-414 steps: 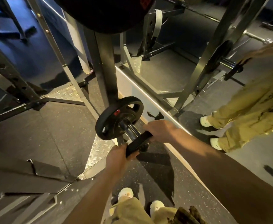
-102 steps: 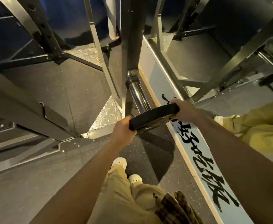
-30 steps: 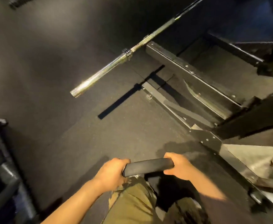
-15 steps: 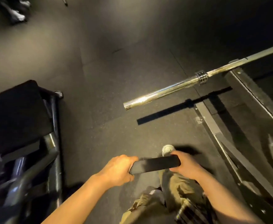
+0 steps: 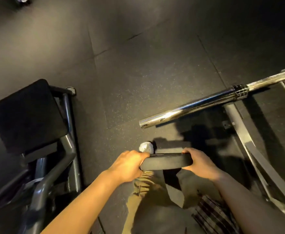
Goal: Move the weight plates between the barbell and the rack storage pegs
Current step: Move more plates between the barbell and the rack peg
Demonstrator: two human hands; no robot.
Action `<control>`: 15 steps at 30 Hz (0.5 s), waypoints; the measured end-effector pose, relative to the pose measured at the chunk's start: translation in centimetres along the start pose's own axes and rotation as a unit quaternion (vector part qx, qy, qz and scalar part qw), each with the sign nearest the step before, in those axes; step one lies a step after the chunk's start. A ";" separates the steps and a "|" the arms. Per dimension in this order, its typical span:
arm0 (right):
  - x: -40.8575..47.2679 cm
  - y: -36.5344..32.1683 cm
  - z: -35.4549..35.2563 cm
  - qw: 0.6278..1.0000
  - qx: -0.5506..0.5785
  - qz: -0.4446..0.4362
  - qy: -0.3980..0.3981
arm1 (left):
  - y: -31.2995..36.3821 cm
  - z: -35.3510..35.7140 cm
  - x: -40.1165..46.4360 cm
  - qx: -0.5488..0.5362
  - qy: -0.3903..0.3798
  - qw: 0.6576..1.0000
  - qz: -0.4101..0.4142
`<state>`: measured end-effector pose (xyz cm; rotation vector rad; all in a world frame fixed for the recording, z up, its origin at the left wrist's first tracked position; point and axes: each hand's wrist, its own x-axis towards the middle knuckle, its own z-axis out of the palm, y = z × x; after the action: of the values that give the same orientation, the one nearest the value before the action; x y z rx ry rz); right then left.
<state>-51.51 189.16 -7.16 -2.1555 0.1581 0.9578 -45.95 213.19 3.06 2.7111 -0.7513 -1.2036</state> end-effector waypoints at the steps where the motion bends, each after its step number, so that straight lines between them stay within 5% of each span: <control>1: 0.6 0.2 0.0 1.000 0.007 0.013 -0.004 | -0.4 -0.4 0.8 0.002 -0.004 1.000 0.009; 12: 7.6 -0.1 8.1 0.984 -0.005 0.148 0.103 | -10.9 -2.7 9.5 0.057 -0.070 0.984 0.151; 15: 7.7 -6.6 7.9 0.969 0.023 0.201 0.143 | -14.4 -4.5 11.7 0.069 -0.107 0.974 0.189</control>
<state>-48.08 200.66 -11.87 -2.2537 0.7743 0.8407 -30.28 219.85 -5.57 2.3985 -1.3513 -1.4001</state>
